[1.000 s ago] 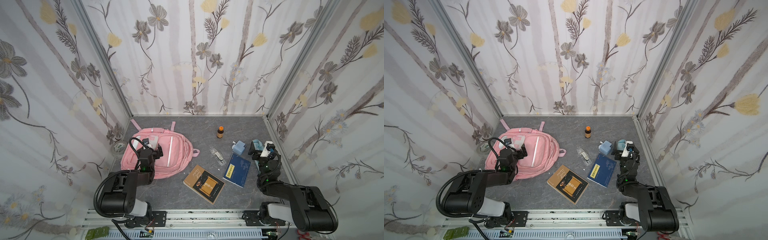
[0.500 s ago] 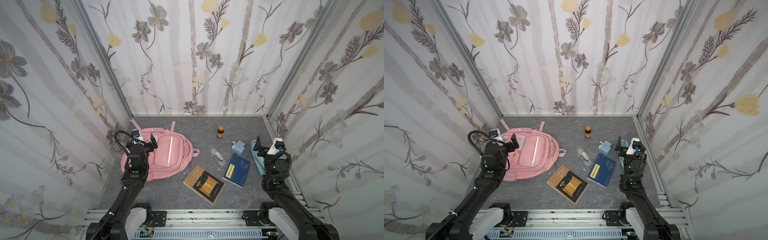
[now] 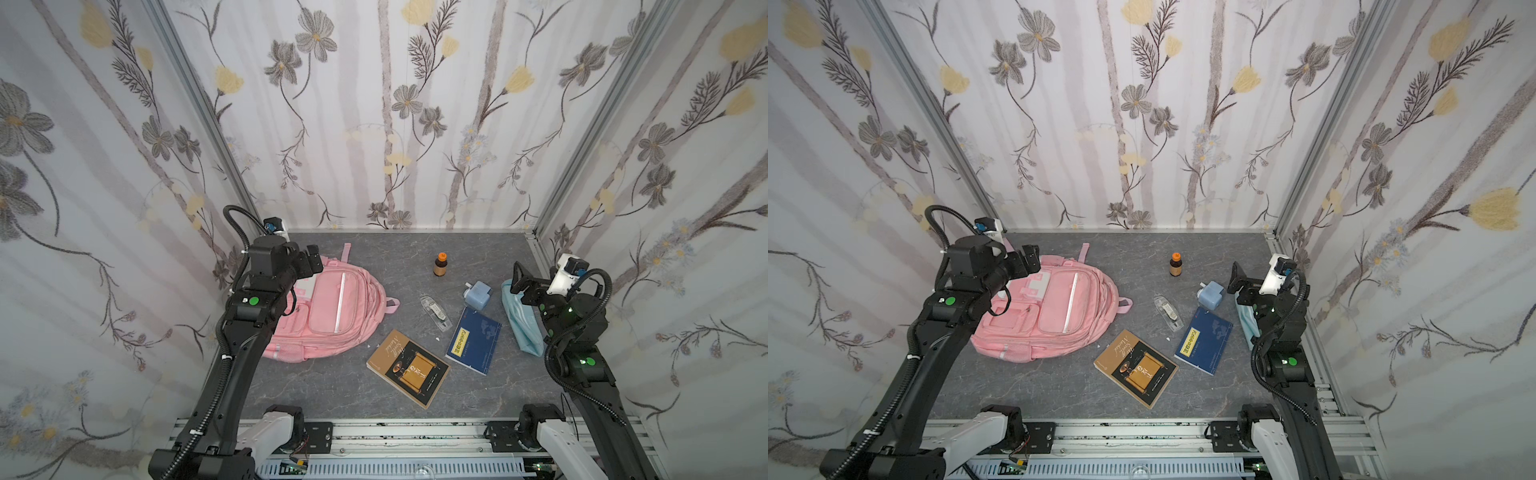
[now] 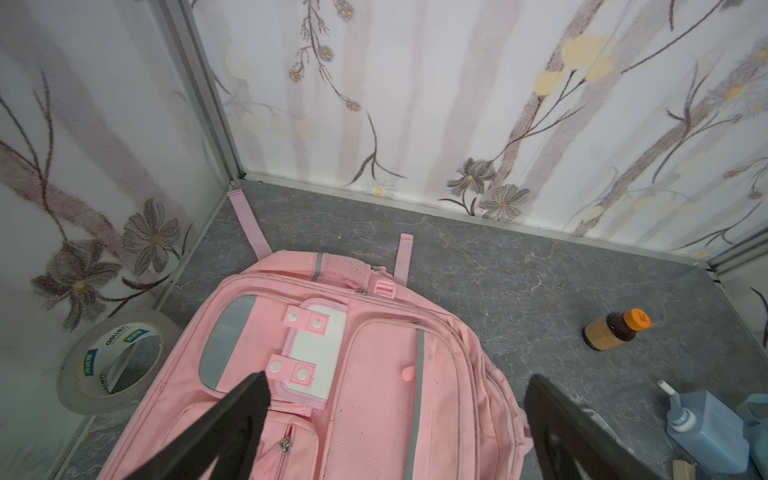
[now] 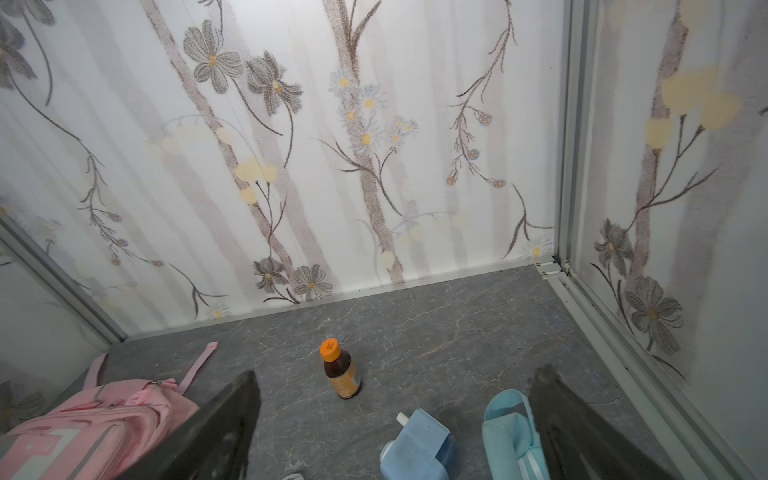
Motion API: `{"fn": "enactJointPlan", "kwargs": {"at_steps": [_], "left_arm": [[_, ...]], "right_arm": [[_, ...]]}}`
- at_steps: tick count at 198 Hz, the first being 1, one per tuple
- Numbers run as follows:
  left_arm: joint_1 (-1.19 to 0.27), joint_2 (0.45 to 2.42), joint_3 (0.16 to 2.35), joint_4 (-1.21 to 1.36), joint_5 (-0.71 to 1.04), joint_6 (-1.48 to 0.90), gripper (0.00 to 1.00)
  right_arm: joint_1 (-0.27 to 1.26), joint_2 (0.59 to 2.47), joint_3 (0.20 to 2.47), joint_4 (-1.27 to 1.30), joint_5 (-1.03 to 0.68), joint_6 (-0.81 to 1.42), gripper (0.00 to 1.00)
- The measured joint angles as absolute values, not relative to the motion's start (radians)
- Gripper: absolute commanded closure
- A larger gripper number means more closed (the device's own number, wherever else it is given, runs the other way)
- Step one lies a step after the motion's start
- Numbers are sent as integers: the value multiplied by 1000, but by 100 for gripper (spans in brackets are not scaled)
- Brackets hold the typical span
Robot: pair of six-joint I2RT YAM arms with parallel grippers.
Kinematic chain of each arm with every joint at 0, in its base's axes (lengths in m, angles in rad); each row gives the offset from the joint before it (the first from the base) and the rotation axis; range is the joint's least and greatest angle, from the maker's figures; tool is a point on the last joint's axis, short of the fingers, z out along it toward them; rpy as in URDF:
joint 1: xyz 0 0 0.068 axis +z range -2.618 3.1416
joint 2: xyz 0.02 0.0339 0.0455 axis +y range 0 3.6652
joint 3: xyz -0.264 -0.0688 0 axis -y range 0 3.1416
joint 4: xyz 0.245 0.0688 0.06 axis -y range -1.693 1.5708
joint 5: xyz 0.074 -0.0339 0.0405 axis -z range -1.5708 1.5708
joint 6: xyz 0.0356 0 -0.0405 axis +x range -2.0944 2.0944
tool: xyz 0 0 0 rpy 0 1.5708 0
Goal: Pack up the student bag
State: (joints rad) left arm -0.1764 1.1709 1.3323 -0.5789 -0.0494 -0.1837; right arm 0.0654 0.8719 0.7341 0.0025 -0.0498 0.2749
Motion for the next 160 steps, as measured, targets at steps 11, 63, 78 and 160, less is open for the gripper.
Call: {"fn": "enactJointPlan", "kwargs": {"at_steps": [11, 63, 78, 160], "left_arm": [[-207, 1214, 1406, -659, -56, -183, 3], [-341, 1422, 1713, -991, -150, -84, 13], [-373, 1473, 1782, -1067, -186, -82, 15], [-497, 1723, 1919, -1354, -188, -163, 30]], "right_arm": [[85, 892, 790, -61, -64, 287, 8], [172, 957, 968, -250, -160, 278, 26], [196, 976, 1000, -290, -183, 272, 30], [404, 1081, 1057, -354, -290, 306, 36]]}}
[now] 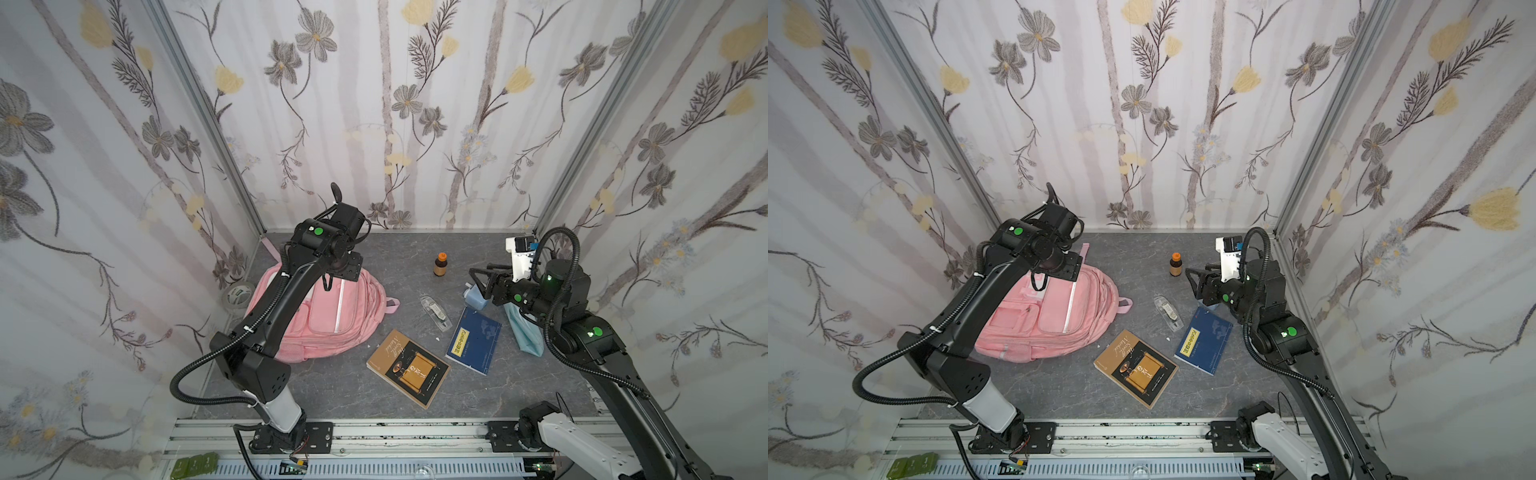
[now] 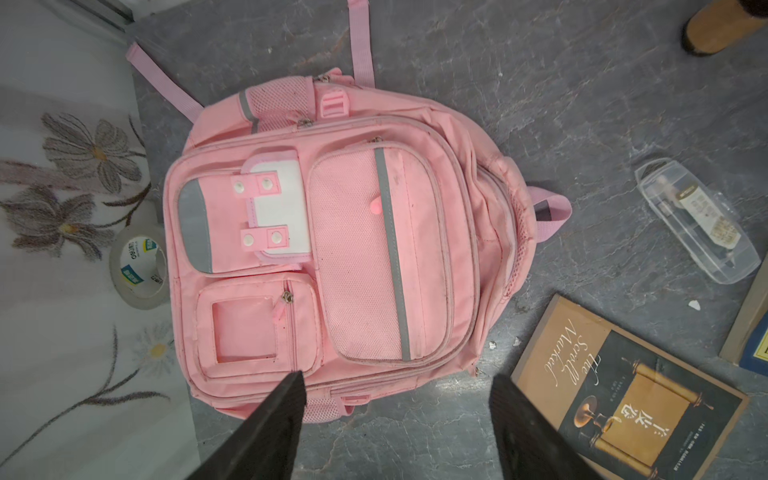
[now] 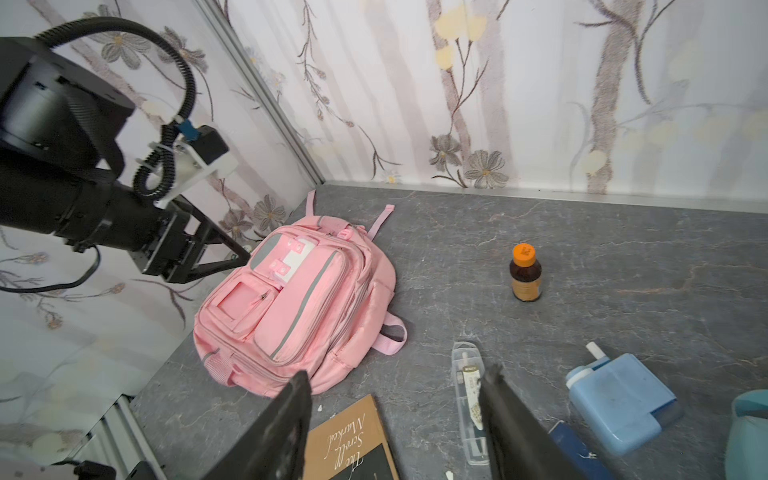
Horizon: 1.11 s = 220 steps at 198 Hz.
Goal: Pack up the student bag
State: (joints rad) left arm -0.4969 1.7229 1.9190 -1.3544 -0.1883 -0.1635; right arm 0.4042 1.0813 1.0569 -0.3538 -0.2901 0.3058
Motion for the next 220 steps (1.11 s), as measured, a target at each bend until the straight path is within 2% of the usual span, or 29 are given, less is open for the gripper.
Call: {"fn": "enactJointPlan", "kwargs": {"at_steps": [20, 38, 48, 96, 147, 220], "left_arm": [[-499, 1770, 1925, -1363, -152, -206, 32], [-500, 1822, 1936, -1353, -127, -238, 43], [-501, 1855, 1943, -1344, -119, -250, 46], [-502, 1981, 1937, -1240, -114, -321, 46], [-502, 1986, 1784, -1081, -130, -397, 45], [-489, 1969, 1673, -989, -100, -430, 45]], "right_arm": [[453, 1121, 1059, -354, -305, 323, 35], [482, 1151, 1062, -354, -316, 333, 35], [492, 1163, 1065, -354, -319, 339, 35], [511, 1179, 1071, -346, -350, 363, 33], [511, 1190, 1074, -293, -364, 383, 32], [511, 1140, 1040, -259, -359, 380, 29]]}}
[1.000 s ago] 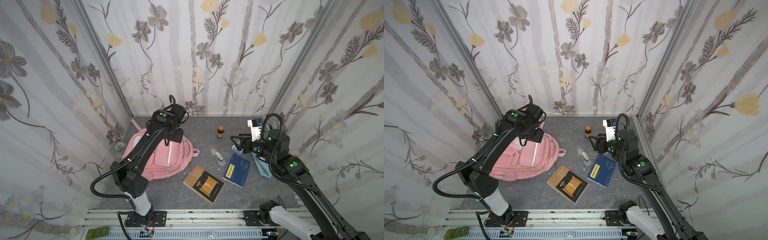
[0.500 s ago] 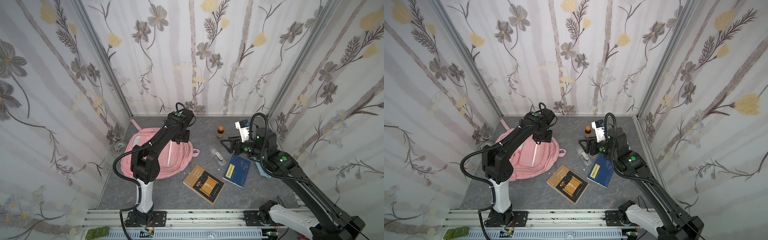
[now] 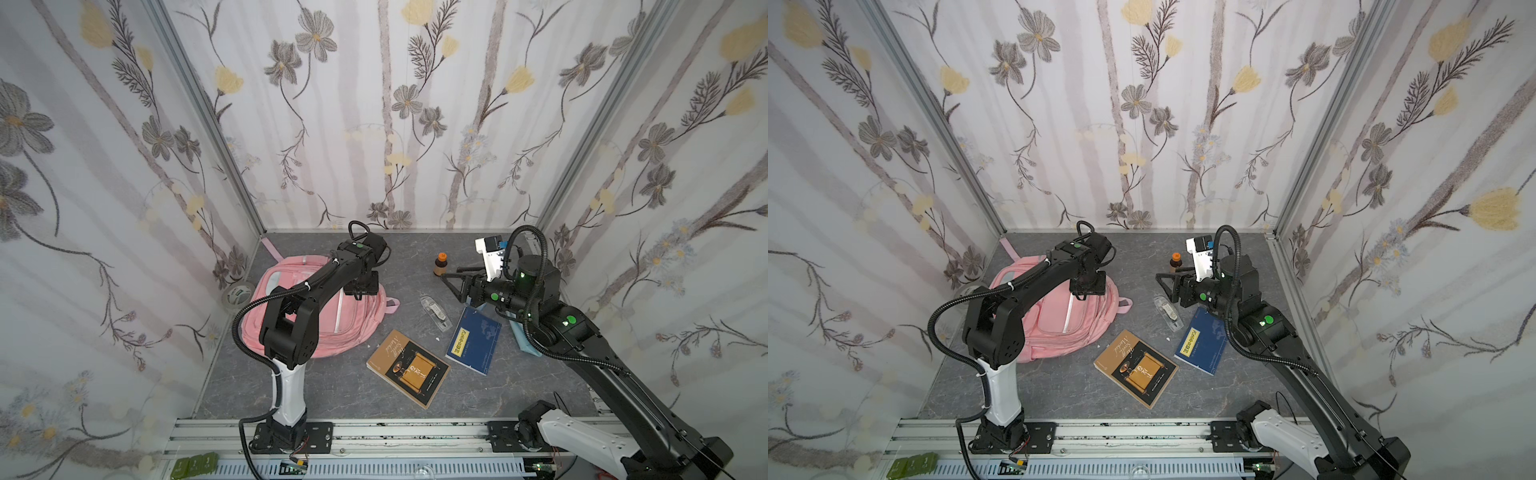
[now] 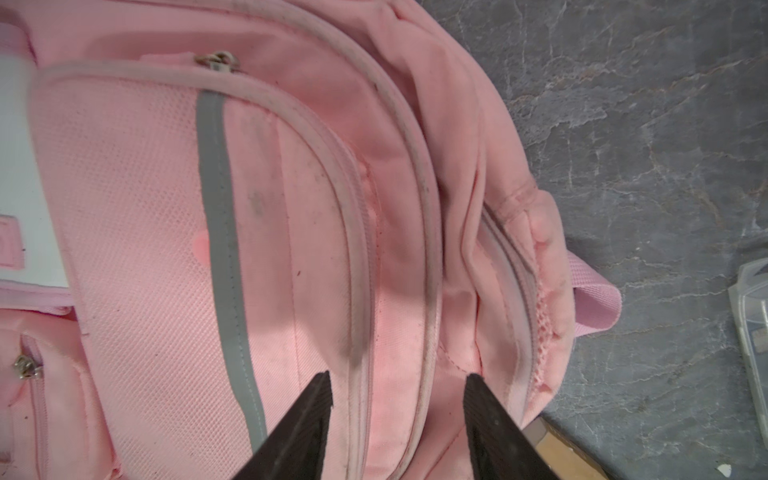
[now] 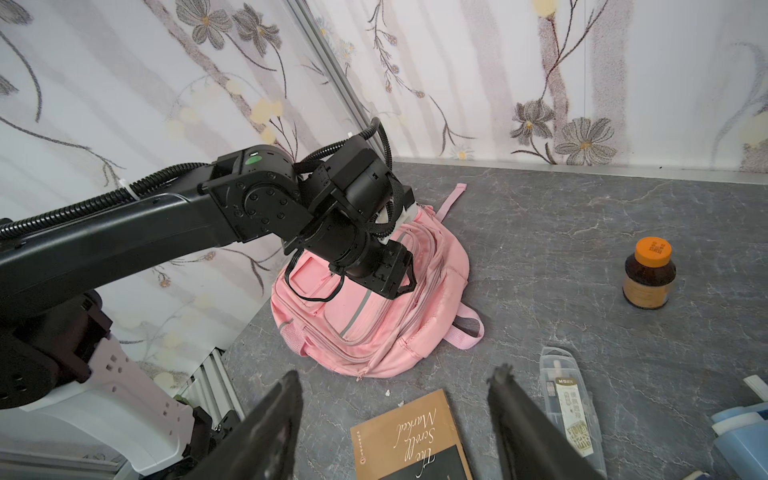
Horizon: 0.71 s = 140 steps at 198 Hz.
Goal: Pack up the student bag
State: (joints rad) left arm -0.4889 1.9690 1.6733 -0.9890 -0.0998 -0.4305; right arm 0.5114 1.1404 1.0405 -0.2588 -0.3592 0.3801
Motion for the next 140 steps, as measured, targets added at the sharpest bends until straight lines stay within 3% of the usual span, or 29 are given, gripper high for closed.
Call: {"fn": "enactJointPlan", "kwargs": {"at_steps": [140], "left_arm": [[-459, 2008, 1735, -988, -107, -459, 50]], "right_arm": [[511, 1143, 1033, -286, -312, 297, 28]]}}
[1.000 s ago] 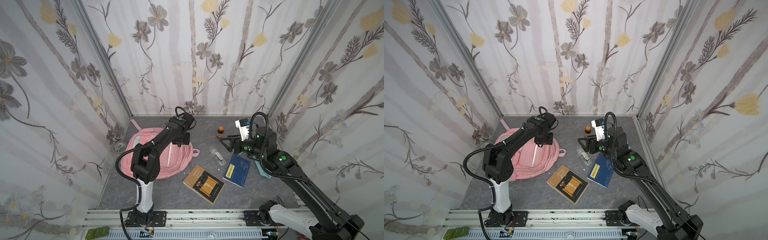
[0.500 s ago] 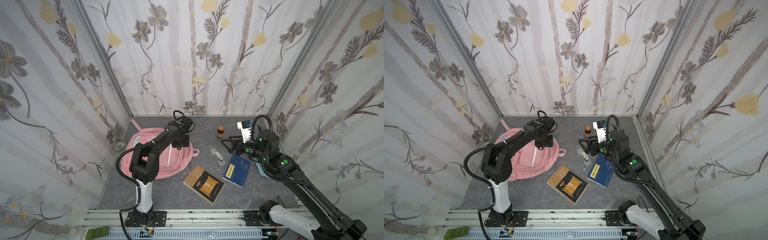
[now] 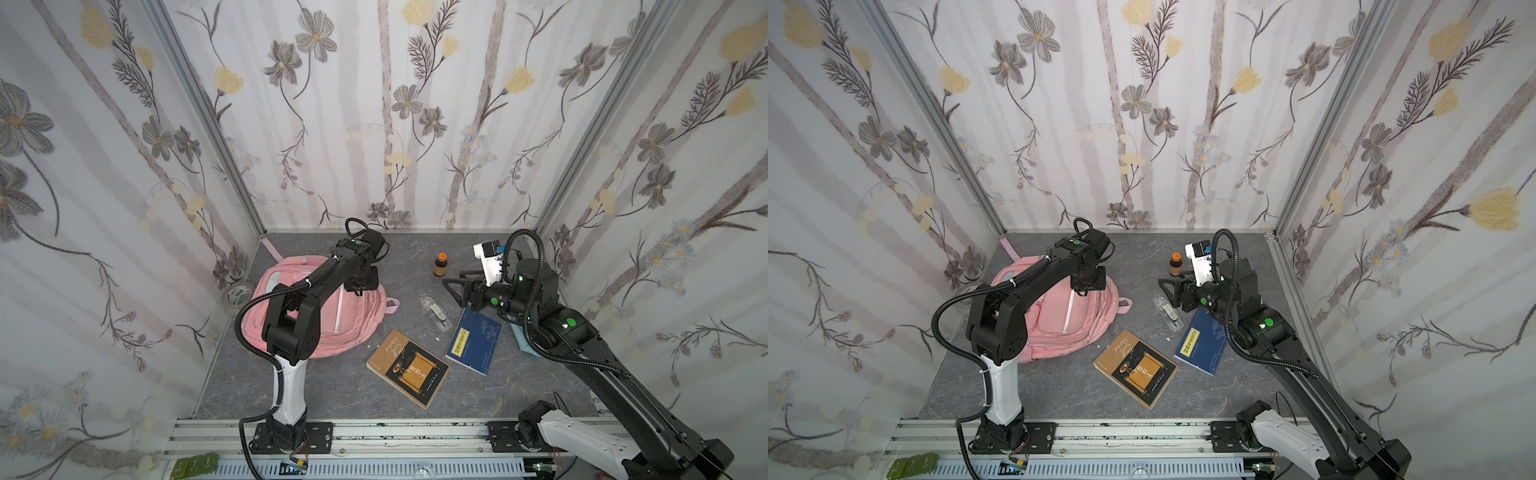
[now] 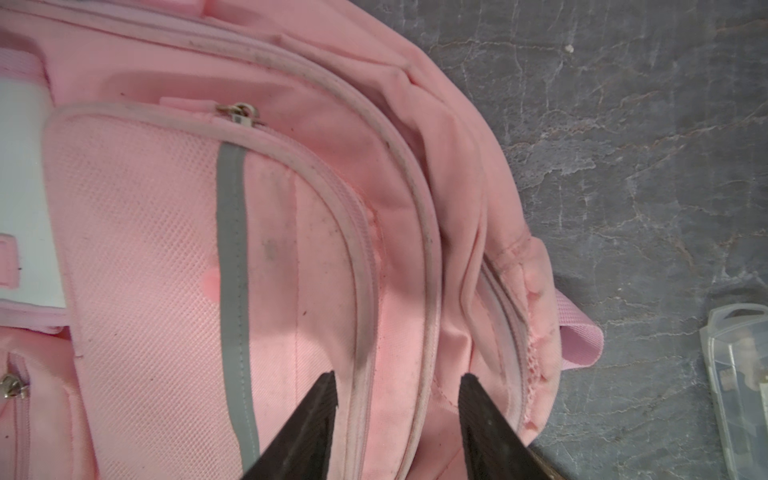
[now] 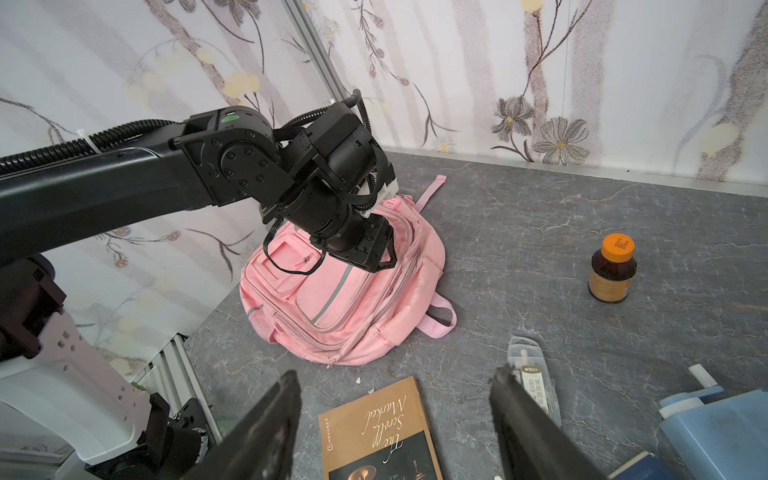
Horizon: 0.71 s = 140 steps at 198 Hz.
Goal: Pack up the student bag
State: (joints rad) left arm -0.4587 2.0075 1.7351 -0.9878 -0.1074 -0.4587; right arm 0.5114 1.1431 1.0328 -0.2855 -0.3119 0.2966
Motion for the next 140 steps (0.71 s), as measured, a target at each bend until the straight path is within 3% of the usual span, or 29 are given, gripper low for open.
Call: {"fn": "enactJointPlan", "kwargs": {"at_steps": [140], "left_arm": [[-402, 2045, 1716, -984, -126, -408, 53]], "right_arm": [[511, 1210, 1084, -318, -307, 270, 27]]}}
